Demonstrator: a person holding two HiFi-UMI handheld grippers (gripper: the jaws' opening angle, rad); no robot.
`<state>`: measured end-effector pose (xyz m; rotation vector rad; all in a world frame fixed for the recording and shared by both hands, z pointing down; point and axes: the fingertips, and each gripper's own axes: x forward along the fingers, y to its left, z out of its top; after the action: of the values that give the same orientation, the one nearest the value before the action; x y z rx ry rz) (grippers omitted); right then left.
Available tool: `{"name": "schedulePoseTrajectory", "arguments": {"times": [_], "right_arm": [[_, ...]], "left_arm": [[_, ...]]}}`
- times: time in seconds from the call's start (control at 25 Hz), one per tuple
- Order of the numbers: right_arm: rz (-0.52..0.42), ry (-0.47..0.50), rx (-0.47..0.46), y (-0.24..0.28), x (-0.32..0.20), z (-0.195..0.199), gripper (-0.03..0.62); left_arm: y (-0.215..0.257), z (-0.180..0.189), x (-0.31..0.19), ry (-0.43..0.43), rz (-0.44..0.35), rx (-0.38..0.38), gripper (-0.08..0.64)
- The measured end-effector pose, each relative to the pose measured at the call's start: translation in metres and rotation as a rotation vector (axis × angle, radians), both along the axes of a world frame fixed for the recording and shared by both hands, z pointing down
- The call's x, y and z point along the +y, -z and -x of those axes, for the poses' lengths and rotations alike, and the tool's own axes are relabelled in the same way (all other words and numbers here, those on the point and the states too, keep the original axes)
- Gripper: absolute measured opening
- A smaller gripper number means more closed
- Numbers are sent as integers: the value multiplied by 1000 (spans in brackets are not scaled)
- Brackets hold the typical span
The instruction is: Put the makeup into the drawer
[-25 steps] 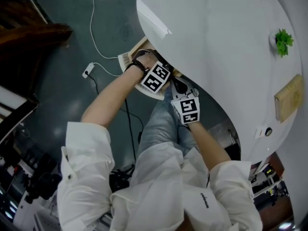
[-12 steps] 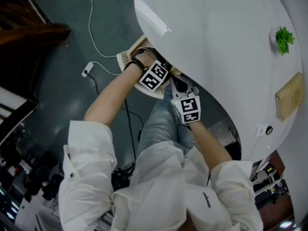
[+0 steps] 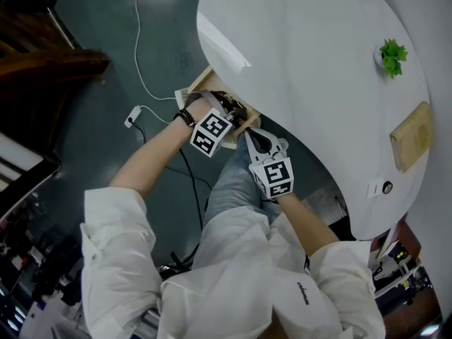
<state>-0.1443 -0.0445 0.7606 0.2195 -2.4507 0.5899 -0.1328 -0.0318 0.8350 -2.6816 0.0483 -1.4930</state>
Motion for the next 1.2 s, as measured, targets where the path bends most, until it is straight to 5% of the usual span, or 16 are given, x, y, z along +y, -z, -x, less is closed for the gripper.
{"name": "schedulePoseTrajectory", "arguments": {"times": [0.24,0.44,0.6,0.88,1.2], "right_arm": [[-59,-96,-122,91,-29,-29,17],[-197,-306,-181,171,-84,-81,17],[-274,-478,-215,223,-123,-133,17],[-399,-756,-294,304,-159,-236,17],[-586,-931,-340,386,-162,-341,17]], "left_arm": [[113,-27,-31,390,-106,275,26],[215,-42,-64,739,-180,558,26],[287,-55,-94,914,-256,714,26],[411,-86,-142,1009,-391,961,26],[497,-118,-168,936,-463,1057,26]]}}
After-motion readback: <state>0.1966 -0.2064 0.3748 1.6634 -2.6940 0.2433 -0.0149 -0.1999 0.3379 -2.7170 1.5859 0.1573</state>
